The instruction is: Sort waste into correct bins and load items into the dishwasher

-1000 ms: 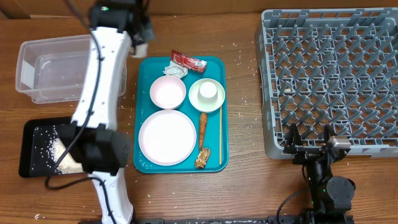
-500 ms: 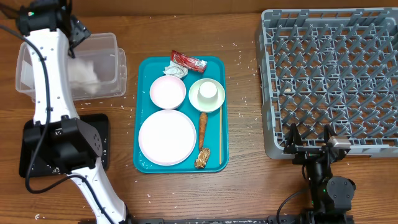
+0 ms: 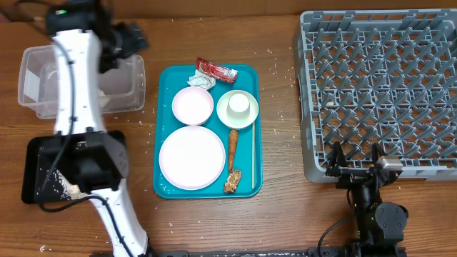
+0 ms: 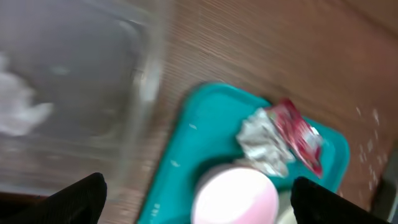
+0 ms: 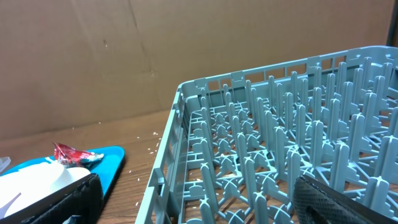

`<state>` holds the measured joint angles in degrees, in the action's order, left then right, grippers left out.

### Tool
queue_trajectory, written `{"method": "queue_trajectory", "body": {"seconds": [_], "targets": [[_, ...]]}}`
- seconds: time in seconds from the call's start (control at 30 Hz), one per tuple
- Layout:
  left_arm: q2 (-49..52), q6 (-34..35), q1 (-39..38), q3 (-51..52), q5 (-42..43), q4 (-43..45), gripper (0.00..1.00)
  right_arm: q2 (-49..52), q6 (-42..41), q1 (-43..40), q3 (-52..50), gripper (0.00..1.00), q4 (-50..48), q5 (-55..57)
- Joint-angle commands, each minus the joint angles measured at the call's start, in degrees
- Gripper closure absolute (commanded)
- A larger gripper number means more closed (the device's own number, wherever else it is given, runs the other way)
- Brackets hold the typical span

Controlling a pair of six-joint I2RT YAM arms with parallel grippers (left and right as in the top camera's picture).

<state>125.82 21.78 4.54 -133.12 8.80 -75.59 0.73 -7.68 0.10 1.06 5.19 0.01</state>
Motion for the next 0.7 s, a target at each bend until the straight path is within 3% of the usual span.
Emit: {"method": "queue_trajectory", "body": {"seconds": [0.0, 0.1, 0.3, 0.47, 0.67], "targets": [[0.4, -4.0, -7.0, -0.4, -1.5, -0.3, 0.09, -0.6, 0.2, 0.4, -0.6, 0.0, -0.4, -0.1], [1.2, -4.0, -11.3, 0.0, -7.1, 0.3, 0.2, -0.6, 0.2, 0.4, -0.6, 0.0, -0.4, -0.1], [6.2, -4.7, -17.1, 0.0, -9.2, 2.5, 0.18, -0.6, 0.3, 0.4, -0.6, 0.0, -0.4, -0.1], [11.8, -7.1, -19.2, 0.0, -9.2, 3.9, 0.32, -0.6, 0.2, 0.4, -0.6, 0.0, -0.4, -0.1], [16.5, -11.2, -20.4, 0.0, -9.2, 5.8, 0.3, -0.6, 0.2, 0.4, -0.6, 0.0, -0.4, -0.1]]}}
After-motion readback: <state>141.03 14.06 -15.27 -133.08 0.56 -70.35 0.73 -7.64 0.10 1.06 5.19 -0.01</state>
